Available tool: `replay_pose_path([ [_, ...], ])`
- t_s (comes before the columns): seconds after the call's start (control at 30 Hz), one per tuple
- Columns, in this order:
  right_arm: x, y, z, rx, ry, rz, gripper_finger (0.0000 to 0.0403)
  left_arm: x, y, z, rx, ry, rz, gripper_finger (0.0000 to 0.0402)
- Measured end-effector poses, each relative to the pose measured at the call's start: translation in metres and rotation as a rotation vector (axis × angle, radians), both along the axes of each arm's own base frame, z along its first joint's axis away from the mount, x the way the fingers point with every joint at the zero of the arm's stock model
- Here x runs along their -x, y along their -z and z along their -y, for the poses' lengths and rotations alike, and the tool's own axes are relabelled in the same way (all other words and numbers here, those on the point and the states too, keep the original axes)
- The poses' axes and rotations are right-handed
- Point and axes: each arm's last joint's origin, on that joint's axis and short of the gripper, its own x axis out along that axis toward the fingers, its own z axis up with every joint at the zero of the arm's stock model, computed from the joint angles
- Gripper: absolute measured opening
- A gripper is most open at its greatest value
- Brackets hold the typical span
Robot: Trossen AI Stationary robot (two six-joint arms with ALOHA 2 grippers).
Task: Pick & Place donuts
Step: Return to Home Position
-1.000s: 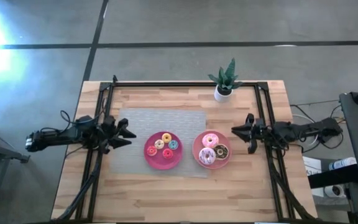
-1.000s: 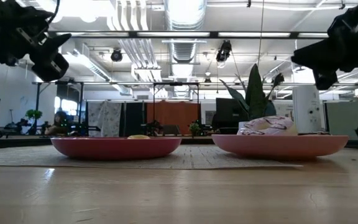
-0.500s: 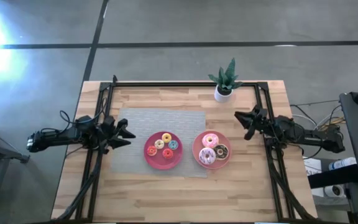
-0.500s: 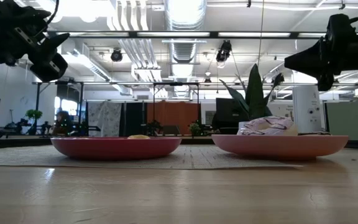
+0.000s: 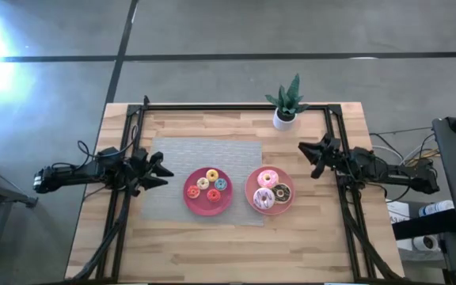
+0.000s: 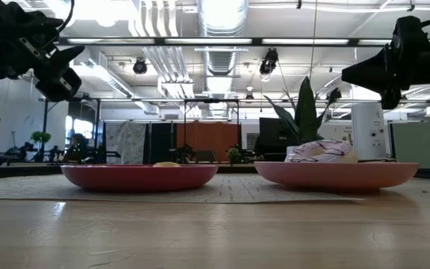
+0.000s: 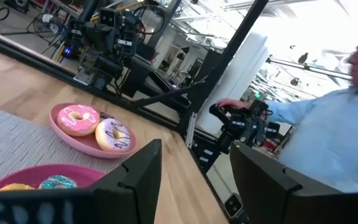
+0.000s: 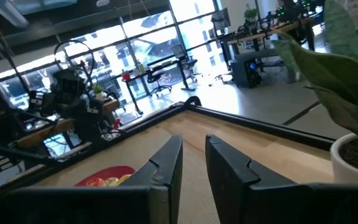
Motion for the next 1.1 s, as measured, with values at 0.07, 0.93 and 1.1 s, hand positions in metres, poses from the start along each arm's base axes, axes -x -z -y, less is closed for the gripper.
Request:
replay_pose_path([
  [0.07, 0.0, 0.0, 0.0, 0.0, -0.002, 0.0, 0.0063, 0.0, 0.0, 0.0, 0.0, 0.0, 0.001, 0.0165],
  [0.93, -0.004, 0.003, -0.015, 0.359, -0.522, -0.091, 0.0063, 0.0, 0.0, 0.0, 0.0, -0.001, -0.002, 0.0165],
  [1.1, -0.004, 0.003, -0.015, 0.357, -0.522, -0.09, 0.0063, 0.0, 0.0, 0.0, 0.0, 0.0, -0.002, 0.0165],
])
